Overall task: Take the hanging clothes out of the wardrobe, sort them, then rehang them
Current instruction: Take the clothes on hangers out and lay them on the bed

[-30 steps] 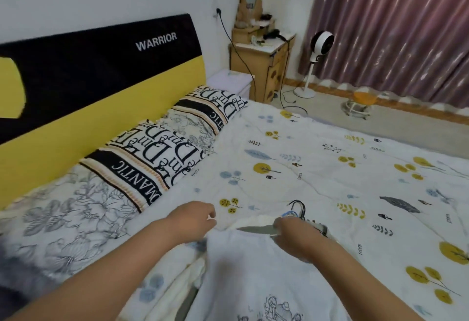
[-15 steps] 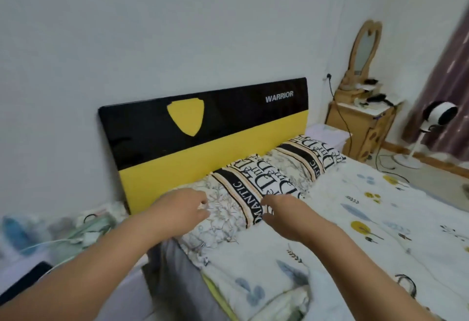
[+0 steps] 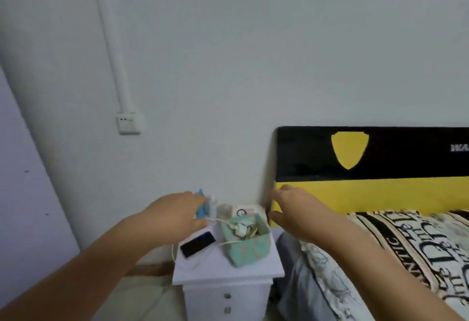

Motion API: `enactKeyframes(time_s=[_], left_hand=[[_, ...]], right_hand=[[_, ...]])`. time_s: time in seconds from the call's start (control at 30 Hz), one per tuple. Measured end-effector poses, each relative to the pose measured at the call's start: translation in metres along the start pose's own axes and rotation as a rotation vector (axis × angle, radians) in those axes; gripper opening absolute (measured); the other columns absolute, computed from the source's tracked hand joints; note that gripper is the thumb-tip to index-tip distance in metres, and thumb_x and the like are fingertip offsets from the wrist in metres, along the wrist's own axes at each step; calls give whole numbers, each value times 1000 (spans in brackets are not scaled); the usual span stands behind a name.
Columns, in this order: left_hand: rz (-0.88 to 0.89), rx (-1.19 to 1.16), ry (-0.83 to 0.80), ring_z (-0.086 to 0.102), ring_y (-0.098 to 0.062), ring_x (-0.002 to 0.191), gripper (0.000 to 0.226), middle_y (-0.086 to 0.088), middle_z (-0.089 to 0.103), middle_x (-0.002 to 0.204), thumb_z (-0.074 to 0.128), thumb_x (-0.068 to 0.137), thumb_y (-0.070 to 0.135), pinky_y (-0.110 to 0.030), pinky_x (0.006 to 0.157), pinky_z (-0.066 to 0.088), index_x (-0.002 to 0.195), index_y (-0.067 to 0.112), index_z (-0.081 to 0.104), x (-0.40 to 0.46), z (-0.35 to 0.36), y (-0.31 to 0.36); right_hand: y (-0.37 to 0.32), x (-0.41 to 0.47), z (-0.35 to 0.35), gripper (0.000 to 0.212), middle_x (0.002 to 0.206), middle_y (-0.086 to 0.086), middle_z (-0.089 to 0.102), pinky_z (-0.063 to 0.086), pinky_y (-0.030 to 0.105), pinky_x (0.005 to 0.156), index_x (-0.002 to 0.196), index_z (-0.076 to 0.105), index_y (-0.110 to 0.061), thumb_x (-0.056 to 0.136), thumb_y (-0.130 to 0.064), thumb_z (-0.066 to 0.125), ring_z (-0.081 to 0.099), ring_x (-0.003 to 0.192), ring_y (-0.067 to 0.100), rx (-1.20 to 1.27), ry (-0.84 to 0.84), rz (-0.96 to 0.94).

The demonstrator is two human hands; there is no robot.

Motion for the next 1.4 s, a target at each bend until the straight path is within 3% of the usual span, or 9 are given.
enactKeyframes(time_s=[0.2, 0.53, 0.73, 0.83, 1.07, 1.4], left_hand=[[-267, -39, -5, 36, -17, 133, 56, 0, 32, 148, 39, 96, 45, -29, 109, 31, 146, 25, 22, -36, -3, -107], [-768, -147, 94, 38, -17, 129, 57, 1, 35, 145, 39, 96, 46, -30, 107, 34, 146, 26, 21, -120, -6, -228], [-1008, -202, 140, 46, -16, 119, 52, 0, 44, 137, 44, 94, 44, -29, 100, 41, 140, 23, 35, -195, 3, -275], [-1087, -197, 174, 47, -16, 119, 52, 0, 44, 135, 44, 95, 43, -29, 98, 41, 142, 24, 32, -234, 2, -300], [-1203, -198, 287, 47, -13, 118, 53, 1, 44, 137, 46, 94, 42, -21, 95, 40, 143, 25, 31, -331, -9, -369], [-1330, -156, 483, 53, -11, 113, 44, 4, 52, 131, 52, 92, 37, -27, 94, 47, 134, 26, 45, -437, -36, -469]], right_hand=[[-110, 81, -1, 41, 132, 9, 46, 42, 38, 97, 134, 42, -16, 97, -33, 44, 46, 118, 29, -68, -14, -317], [-282, 152, 8, 52, 143, 6, 37, 36, 38, 106, 144, 28, -19, 98, -36, 43, 37, 130, 27, -34, -65, -845], [-383, 146, 22, 57, 154, 1, 20, 23, 36, 114, 149, 16, -24, 99, -35, 41, 20, 141, 20, 6, -123, -1117], [-435, 138, 30, 57, 156, 0, 14, 21, 35, 115, 149, 15, -25, 99, -35, 40, 15, 143, 19, 4, -124, -1208], [-566, 108, 34, 57, 149, 7, 27, 30, 38, 110, 147, 22, -19, 97, -34, 45, 26, 136, 25, 57, -130, -1339], [-722, 55, 13, 62, 149, 4, 29, 29, 35, 111, 149, 17, -18, 97, -30, 47, 28, 135, 22, 282, -117, -1485]])
Point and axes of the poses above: each hand's wrist, its own x-axis towards the middle knuckle, its own z-axis out of the palm, y = z × x, the point moved 2 cm from there along x, towards the middle knuckle
